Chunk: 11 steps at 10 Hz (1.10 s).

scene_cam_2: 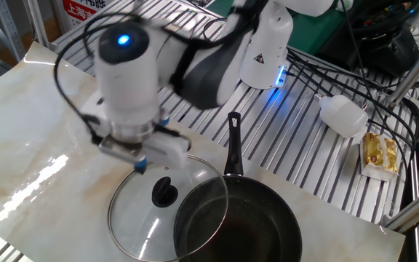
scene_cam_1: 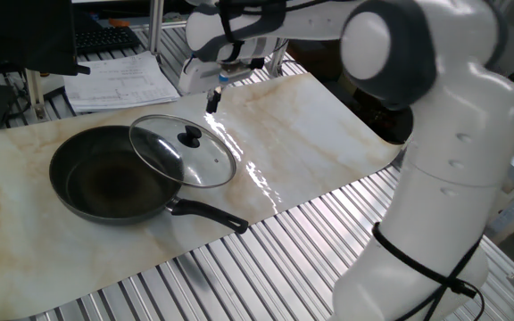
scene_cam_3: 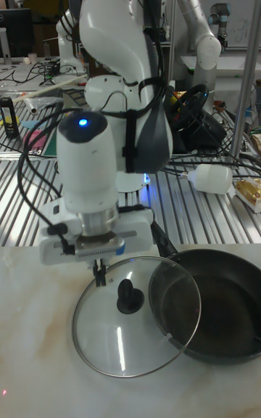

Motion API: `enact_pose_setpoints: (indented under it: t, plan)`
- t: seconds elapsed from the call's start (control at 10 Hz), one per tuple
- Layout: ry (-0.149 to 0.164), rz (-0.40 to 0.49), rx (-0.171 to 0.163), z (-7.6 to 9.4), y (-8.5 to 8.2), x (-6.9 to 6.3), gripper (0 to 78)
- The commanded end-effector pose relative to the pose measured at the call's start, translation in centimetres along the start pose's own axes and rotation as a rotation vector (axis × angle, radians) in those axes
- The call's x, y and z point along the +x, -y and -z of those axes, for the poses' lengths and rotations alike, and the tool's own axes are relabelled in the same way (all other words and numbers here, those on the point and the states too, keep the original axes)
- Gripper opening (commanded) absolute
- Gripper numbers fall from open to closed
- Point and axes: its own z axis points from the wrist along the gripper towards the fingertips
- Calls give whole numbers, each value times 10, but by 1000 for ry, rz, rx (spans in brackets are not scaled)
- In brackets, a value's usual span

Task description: Cover the pot with the lid

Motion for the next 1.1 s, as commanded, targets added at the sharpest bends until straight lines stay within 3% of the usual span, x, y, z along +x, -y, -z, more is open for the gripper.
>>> enact_pose_setpoints:
  t: [0.1,0.3,0.4,0.5,0.6,0.7,0.8,1.1]
  plan:
    - [36,22,-19,-40,7,-13,0]
    - [44,27,-29,-49,14,-15,0]
    - [48,16,-85,-52,17,-14,0]
    - [47,3,-116,-53,17,-14,0]
    - [46,-10,-122,-50,15,-15,0]
    - [37,-14,-121,-46,12,-19,0]
    - [8,-25,-134,-42,8,-21,0]
    - [-37,-31,-168,-38,-1,-24,0]
